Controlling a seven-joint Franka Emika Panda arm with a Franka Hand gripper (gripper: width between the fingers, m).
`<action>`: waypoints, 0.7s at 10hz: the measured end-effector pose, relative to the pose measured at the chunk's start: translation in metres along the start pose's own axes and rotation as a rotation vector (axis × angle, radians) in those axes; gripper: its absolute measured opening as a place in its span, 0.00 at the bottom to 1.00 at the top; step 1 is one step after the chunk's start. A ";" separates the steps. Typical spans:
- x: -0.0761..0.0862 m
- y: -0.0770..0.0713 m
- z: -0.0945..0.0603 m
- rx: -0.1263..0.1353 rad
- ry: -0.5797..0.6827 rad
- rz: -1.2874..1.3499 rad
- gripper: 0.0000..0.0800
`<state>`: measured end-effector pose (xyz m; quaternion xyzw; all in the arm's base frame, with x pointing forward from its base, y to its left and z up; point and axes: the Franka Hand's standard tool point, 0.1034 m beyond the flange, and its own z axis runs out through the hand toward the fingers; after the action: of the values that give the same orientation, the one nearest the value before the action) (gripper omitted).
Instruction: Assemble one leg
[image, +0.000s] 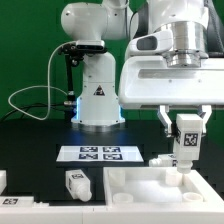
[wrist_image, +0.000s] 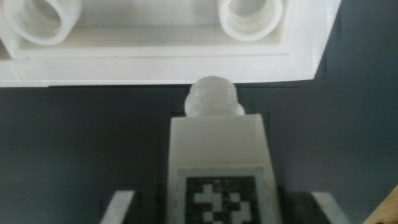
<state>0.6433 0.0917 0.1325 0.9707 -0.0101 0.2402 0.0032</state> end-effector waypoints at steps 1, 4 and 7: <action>-0.002 -0.001 0.002 0.000 -0.002 -0.002 0.36; -0.016 -0.018 0.018 0.020 0.045 -0.019 0.36; -0.025 -0.022 0.025 0.021 0.043 -0.030 0.36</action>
Offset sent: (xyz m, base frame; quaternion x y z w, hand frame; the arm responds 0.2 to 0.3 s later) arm -0.0012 0.0264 -0.0179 0.0224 0.0510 0.0258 0.9981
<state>0.6332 0.1140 0.0981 0.9653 0.0071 0.2609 -0.0034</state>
